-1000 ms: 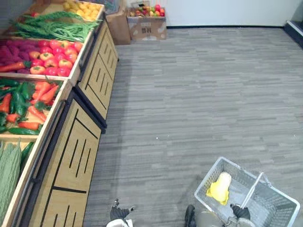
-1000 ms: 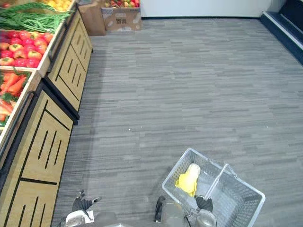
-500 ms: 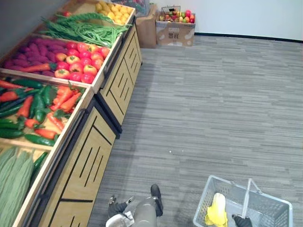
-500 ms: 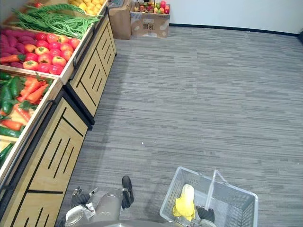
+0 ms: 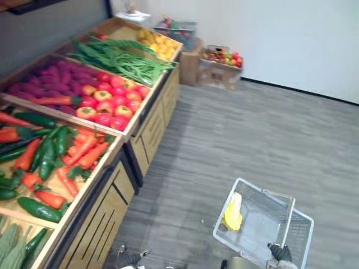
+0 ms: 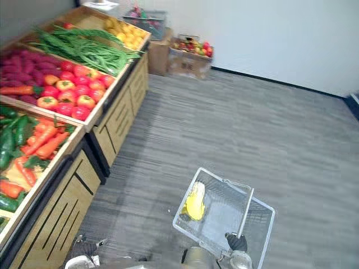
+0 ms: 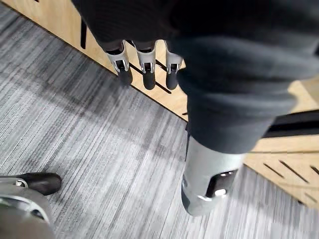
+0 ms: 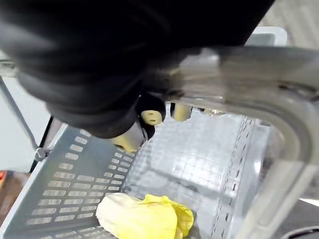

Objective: Pick vegetable in the basket

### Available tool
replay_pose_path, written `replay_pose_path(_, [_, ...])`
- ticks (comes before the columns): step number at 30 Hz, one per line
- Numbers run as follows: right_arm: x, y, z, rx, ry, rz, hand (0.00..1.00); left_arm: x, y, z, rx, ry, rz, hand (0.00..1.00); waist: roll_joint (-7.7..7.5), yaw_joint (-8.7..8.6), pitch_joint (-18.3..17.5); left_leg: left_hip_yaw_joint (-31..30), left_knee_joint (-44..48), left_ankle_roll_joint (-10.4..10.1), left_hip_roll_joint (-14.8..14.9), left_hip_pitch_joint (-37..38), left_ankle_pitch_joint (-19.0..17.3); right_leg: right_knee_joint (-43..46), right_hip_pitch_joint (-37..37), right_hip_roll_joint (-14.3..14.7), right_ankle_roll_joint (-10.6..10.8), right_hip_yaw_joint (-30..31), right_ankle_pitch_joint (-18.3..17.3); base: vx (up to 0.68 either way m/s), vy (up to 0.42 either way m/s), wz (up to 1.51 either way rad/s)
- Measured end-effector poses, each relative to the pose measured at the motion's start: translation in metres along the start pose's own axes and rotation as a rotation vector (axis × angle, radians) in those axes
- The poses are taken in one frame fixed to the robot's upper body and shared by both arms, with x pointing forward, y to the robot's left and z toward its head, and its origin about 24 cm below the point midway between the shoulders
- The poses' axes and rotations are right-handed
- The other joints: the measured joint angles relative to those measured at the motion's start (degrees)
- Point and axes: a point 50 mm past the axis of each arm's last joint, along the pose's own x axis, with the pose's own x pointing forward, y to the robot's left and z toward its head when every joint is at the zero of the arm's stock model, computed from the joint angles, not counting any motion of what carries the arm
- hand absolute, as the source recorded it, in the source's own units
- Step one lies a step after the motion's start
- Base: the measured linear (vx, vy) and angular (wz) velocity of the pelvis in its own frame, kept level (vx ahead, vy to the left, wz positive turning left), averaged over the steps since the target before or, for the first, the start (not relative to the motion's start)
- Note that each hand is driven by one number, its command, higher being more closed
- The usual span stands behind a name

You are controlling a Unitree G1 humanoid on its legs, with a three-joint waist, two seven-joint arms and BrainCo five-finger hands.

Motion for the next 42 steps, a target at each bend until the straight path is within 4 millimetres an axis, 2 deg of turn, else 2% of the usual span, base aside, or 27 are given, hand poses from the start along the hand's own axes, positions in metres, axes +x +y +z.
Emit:
replay_pose_path(4, [0.0, 0.0, 0.001, 0.072, 0.0, -0.014, 1.0, -0.004, -0.006, -0.007, -0.073, 0.032, 0.014, 0.0, 2.36, 0.29, 0.7, -8.13, 1.91, -2.92, 4.48, 2.78, -2.57, -18.62, -0.65, 4.73, 0.05, 6.86, 0.43, 0.48, -0.179, 1.18])
replay_pose_path(6, [-0.001, 0.003, 0.004, 0.081, -0.012, -0.009, 1.0, -0.004, -0.007, -0.008, -0.092, 0.039, 0.019, 0.0, 2.72, 0.31, 0.92, -12.5, 2.93, -4.69, 6.53, 3.85, -4.61, -25.85, -0.68, 5.04, 0.55, 9.39, 0.91, 0.53, -0.341, 1.32])
replay_pose_path(8, [-0.001, 0.006, 0.005, 0.081, -0.016, 0.001, 1.0, -0.004, -0.004, -0.007, -0.116, 0.041, 0.036, 0.0, 1.68, 1.23, 0.67, -16.84, 5.39, -7.54, 7.78, 4.7, -8.24, -33.5, -0.09, 3.47, 1.43, 9.61, 3.92, 0.55, -0.49, 1.15])
replay_pose_path(9, [-0.002, 0.006, 0.005, 0.078, -0.014, 0.0, 1.0, -0.003, -0.004, -0.007, -0.124, 0.043, 0.041, 0.0, 1.51, 1.29, 0.5, -18.57, 6.52, -8.57, 8.4, 5.26, -9.74, -32.77, 0.18, 2.91, 3.96, 9.49, 8.65, 0.6, -0.58, 1.13])
replay_pose_path(10, [0.001, 0.001, 0.008, 0.083, -0.015, -0.018, 1.0, -0.007, -0.018, -0.01, -0.145, 0.065, 0.01, 0.0, 4.39, 1.68, 0.1, -21.02, 8.22, -9.43, 11.34, 5.16, -9.49, -25.58, -0.75, 4.74, 2.34, 6.03, 3.21, 0.49, -0.485, 0.93])
replay_pose_path(12, [0.003, -0.005, 0.012, 0.086, -0.028, -0.032, 1.0, -0.008, -0.023, -0.009, -0.156, 0.064, 0.001, 0.0, 4.6, 1.98, 0.36, -21.93, 8.91, -10.04, 12.05, 5.14, -7.37, -19.77, -2.13, 4.6, 1.0, 4.6, -0.94, 0.36, -0.371, 0.54])
replay_pose_path(14, [0.003, -0.008, 0.012, 0.088, -0.021, -0.042, 1.0, -0.011, -0.029, -0.013, -0.18, 0.082, -0.009, 0.0, 6.19, 1.55, -0.26, -23.41, 8.97, -10.42, 14.31, 4.77, -3.51, -14.87, -2.33, 5.3, -1.76, 1.31, -3.69, 0.4, -0.425, 0.54])
replay_pose_path(17, [0.003, -0.009, 0.007, 0.089, 0.007, -0.046, 1.0, -0.011, -0.037, -0.008, -0.192, 0.074, -0.042, 0.0, 5.77, 0.2, -0.36, -24.94, 10.68, -10.59, 15.57, 1.53, 4.69, -17.29, 1.45, 5.22, -3.94, -2.6, -4.91, 0.39, -0.338, 0.79])
replay_pose_path(18, [0.003, -0.01, 0.003, 0.091, 0.025, -0.051, 1.0, -0.011, -0.037, -0.009, -0.196, 0.074, -0.042, 0.0, 5.49, -0.01, -0.32, -24.47, 12.41, -11.86, 15.58, 0.32, 4.87, -19.71, 3.72, 5.02, -4.3, -3.8, -5.12, 0.34, -0.254, 0.97])
replay_pose_path(19, [0.002, -0.012, -0.002, 0.096, 0.049, -0.06, 1.0, -0.011, -0.035, -0.008, -0.197, 0.072, -0.038, 0.0, 5.11, -0.02, -0.28, -20.93, 15.8, -14.62, 15.67, -2.0, 3.06, -23.6, 7.43, 4.81, -4.41, -4.53, -5.18, 0.28, -0.197, 0.79])
replay_pose_path(20, [0.001, -0.013, -0.005, 0.099, 0.061, -0.063, 1.0, -0.01, -0.034, -0.008, -0.195, 0.067, -0.036, 0.0, 4.81, -0.08, -0.28, -18.03, 17.52, -15.79, 15.58, -3.46, 2.26, -25.42, 9.21, 4.46, -4.41, -5.37, -5.18, 0.29, -0.176, 1.02])
replay_pose_path(21, [0.0, -0.014, -0.011, 0.101, 0.087, -0.066, 1.0, -0.009, -0.031, -0.004, -0.178, 0.048, -0.037, 0.0, 4.09, -0.27, -0.37, -8.52, 19.92, -16.2, 16.03, -7.02, 1.43, -28.53, 12.79, 3.06, -4.33, -8.36, -5.14, 0.2, -0.098, 0.89])
replay_pose_path(22, [0.0, -0.015, -0.012, 0.1, 0.094, -0.068, 1.0, -0.008, -0.03, -0.003, -0.172, 0.043, -0.04, 0.0, 3.97, -0.43, -0.45, -2.73, 19.29, -15.68, 16.94, -8.08, 1.18, -29.47, 14.09, 2.51, -4.13, -10.08, -5.02, 0.17, -0.032, 1.19])
replay_pose_path(23, [0.0, -0.017, -0.015, 0.097, 0.106, -0.074, 1.0, -0.006, -0.029, -0.001, -0.171, 0.039, -0.041, 0.0, 3.93, -0.94, -0.53, 8.07, 15.46, -14.37, 17.98, -9.79, 2.04, -30.72, 15.98, 1.78, -3.86, -13.05, -4.88, 0.16, 0.038, 1.1])
replay_pose_path(25, [-0.001, -0.024, -0.02, 0.121, 0.132, -0.103, 1.0, -0.005, -0.027, -0.004, -0.162, 0.055, -0.037, 0.0, 3.94, -1.9, -1.13, 20.25, 6.49, -10.47, 16.12, -11.99, 7.68, -31.85, 17.45, 1.36, -3.41, -17.35, -4.68, 0.17, 0.111, 1.32])
replay_pose_path(27, [-0.004, -0.021, -0.03, 0.122, 0.178, -0.1, 1.0, -0.003, -0.017, -0.004, -0.138, 0.052, -0.017, 0.0, 2.13, -1.9, -2.78, 17.73, -1.41, -8.99, 11.63, -10.43, 11.95, -32.01, 17.47, -0.07, -1.73, -18.83, -3.45, 0.22, 0.098, 1.02])
replay_pose_path(28, [-0.005, -0.021, -0.031, 0.123, 0.185, -0.099, 1.0, -0.003, -0.017, -0.005, -0.126, 0.054, -0.021, 0.0, 1.77, -1.94, -3.09, 16.76, -2.74, -8.83, 11.08, -10.31, 12.48, -31.31, 17.45, -0.31, -1.77, -18.96, -3.32, 0.26, 0.054, 0.87])
replay_pose_path(29, [-0.004, -0.021, -0.03, 0.127, 0.182, -0.102, 1.0, -0.002, -0.015, -0.004, -0.107, 0.052, -0.021, 0.0, 2.67, -2.15, -2.63, 15.02, -3.53, -8.63, 11.51, -10.24, 12.77, -26.47, 15.53, -0.5, -2.36, -18.51, -3.08, 0.15, -0.007, 0.67])
replay_pose_path(30, [-0.003, -0.021, -0.028, 0.128, 0.173, -0.102, 1.0, -0.001, -0.013, -0.005, -0.102, 0.057, -0.018, 0.0, 3.36, -2.31, -2.44, 13.89, -3.5, -8.68, 12.69, -10.18, 12.81, -26.32, 14.77, 0.14, -1.3, -17.66, -5.01, 0.17, -0.095, 0.64])
replay_pose_path(31, [-0.003, -0.02, -0.026, 0.123, 0.167, -0.099, 1.0, -0.002, -0.013, -0.008, -0.098, 0.073, -0.012, 0.0, 4.1, -2.28, -2.37, 12.37, -3.61, -9.03, 13.71, -9.97, 13.3, -40.33, 17.6, 3.3, -1.13, -17.68, -4.55, 0.1, -0.097, 0.45])
replay_pose_path(32, [-0.003, -0.019, -0.027, 0.119, 0.169, -0.095, 1.0, -0.001, -0.012, -0.009, -0.101, 0.078, -0.007, 0.0, 3.57, -2.22, -2.27, 11.91, -3.8, -9.13, 13.2, -9.87, 13.62, -46.9, 18.82, 3.72, -1.52, -18.08, -1.4, 0.12, -0.156, 0.7])
replay_pose_path(33, [-0.004, -0.022, -0.029, 0.114, 0.175, -0.101, 1.0, 0.002, -0.01, -0.004, -0.089, 0.065, -0.007, 0.0, 2.69, -2.91, -1.99, 10.26, -4.56, -9.47, 11.7, -9.6, 13.48, -47.92, 19.35, 2.58, 0.11, -19.28, 5.16, 0.1, -0.092, 0.87])
replay_pose_path(34, [-0.004, -0.026, -0.03, 0.107, 0.182, -0.112, 1.0, -0.001, -0.02, -0.007, -0.08, 0.085, -0.037, 0.0, 4.21, -3.48, -2.15, 9.23, -6.75, -9.92, 11.81, -9.15, 14.76, -46.91, 19.25, 2.83, 0.05, -20.81, 5.13, 0.15, -0.099, 0.75])
replay_pose_path(36, [-0.001, -0.032, -0.025, 0.094, 0.162, -0.124, 1.0, -0.005, -0.031, -0.011, -0.091, 0.098, -0.058, 0.0, 5.38, -3.23, -1.8, 9.37, -8.91, -10.35, 11.76, -8.48, 15.79, -46.31, 18.81, 3.1, 0.04, -21.06, 5.08, 0.09, -0.017, 0.2])
replay_pose_path(37, [0.001, -0.032, -0.019, 0.093, 0.147, -0.125, 1.0, -0.006, -0.034, -0.011, -0.079, 0.103, -0.073, 0.0, 6.39, -3.22, -1.57, 9.4, -9.48, -10.42, 11.74, -8.37, 15.8, -45.14, 18.29, 2.95, 0.1, -21.13, 4.69, 0.06, 0.027, 0.05])
replay_pose_path(40, [0.003, -0.03, -0.016, 0.093, 0.137, -0.116, 1.0, -0.006, -0.034, -0.012, -0.073, 0.109, -0.073, 0.0, 6.52, -3.29, -1.36, 9.67, -9.3, -10.36, 11.63, -6.53, 14.49, -34.67, 15.57, 0.31, 0.85, -20.41, 2.37, 0.05, 0.058, 0.0])
replay_pose_path(42, [0.004, -0.026, -0.008, 0.117, 0.1, -0.118, 1.0, -0.003, -0.027, -0.008, -0.067, 0.09, -0.059, 0.0, 4.33, -3.1, -0.27, 10.7, -9.23, -10.11, 10.98, -3.1, 12.15, -15.49, 9.28, -4.48, 0.06, -15.8, 2.53, 0.01, 0.105, -0.08])
